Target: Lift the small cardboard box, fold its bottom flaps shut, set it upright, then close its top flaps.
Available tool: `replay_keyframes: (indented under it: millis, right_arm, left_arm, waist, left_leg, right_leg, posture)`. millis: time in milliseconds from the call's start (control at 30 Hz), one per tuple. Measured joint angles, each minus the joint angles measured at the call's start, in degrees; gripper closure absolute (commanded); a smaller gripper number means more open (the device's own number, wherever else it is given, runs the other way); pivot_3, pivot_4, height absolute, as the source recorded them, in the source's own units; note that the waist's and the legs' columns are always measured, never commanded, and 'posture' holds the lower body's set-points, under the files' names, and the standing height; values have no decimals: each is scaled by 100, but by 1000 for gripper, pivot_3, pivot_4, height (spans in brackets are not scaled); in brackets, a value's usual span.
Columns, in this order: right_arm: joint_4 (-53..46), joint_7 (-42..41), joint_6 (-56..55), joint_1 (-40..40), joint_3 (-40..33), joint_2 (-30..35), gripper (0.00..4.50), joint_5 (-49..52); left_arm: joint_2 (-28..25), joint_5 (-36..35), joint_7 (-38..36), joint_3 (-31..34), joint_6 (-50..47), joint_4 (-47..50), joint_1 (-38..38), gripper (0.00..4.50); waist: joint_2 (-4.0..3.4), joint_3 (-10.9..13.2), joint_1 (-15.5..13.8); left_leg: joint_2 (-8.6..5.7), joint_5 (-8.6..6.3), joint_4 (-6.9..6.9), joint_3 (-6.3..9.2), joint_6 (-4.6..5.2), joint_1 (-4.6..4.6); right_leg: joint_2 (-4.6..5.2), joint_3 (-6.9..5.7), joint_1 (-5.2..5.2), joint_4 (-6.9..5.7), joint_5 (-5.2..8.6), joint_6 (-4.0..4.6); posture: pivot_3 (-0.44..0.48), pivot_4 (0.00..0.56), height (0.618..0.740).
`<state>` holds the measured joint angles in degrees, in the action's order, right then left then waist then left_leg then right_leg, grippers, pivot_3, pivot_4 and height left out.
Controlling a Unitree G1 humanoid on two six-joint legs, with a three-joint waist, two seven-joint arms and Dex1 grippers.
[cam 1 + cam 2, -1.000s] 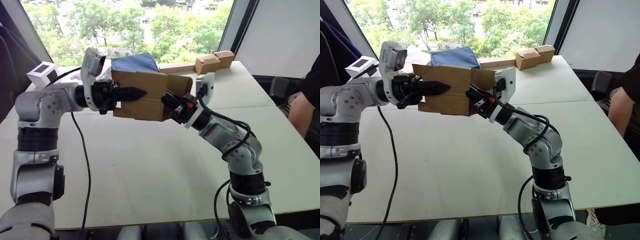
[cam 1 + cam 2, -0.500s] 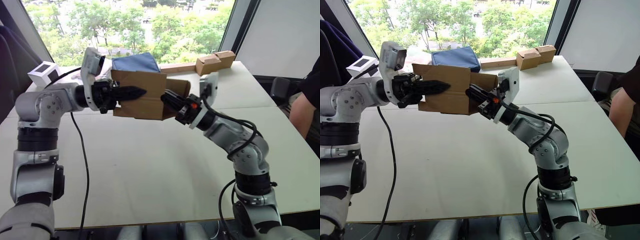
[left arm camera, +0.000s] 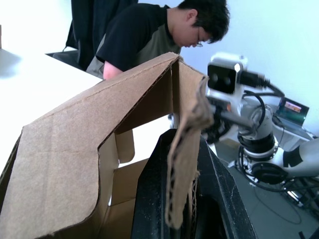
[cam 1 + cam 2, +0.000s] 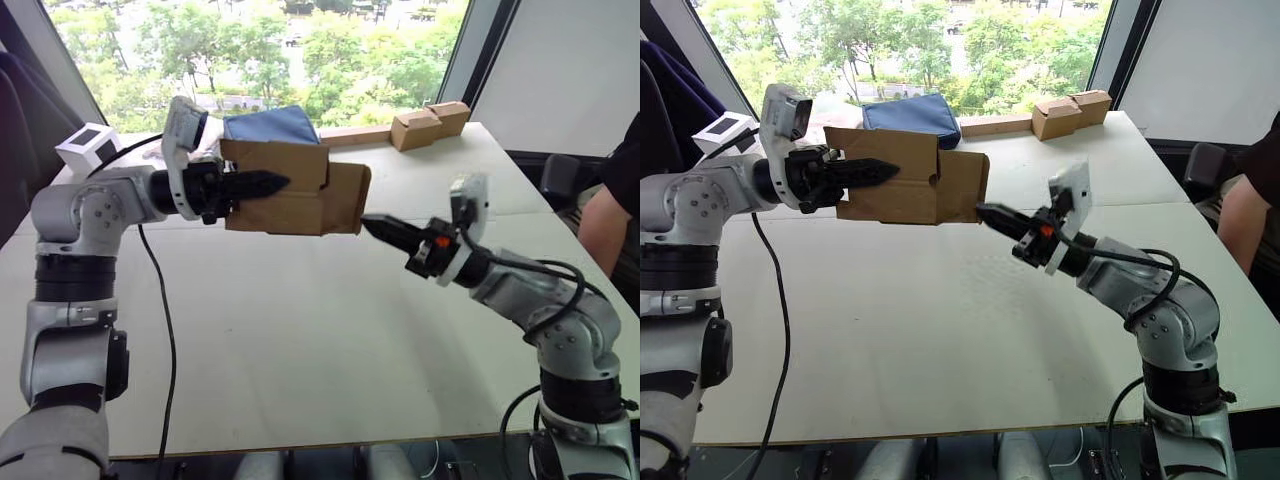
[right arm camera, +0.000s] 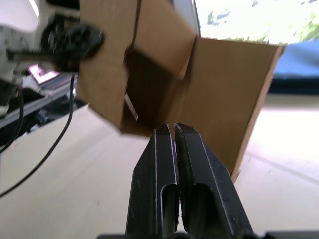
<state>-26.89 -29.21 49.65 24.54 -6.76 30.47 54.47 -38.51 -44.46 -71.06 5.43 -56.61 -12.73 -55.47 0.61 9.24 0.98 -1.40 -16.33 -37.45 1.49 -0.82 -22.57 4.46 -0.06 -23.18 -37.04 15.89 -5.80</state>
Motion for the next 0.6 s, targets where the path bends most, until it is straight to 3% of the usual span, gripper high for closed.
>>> replay_keyframes:
  millis: [233,600]
  right_arm:
    - [-171,-6,-13,94,585,-62,4396,-306]
    - [436,103,-509,368,691,-627,4396,-955]
  left_arm:
    - [46,0,3,0,68,-23,-107,4500]
    - [57,-17,20,0,36,57,-107,4500]
  waist:
    - [1,0,-12]
    - [1,0,-13]
  left_leg:
    - [0,0,-2,1,0,0]
    - [-1,0,-4,1,-1,0]
  right_leg:
    - [-1,0,0,0,1,0]
    - [-1,0,1,-2,0,0]
  posture:
    - [0,150,740]
    - [0,150,740]
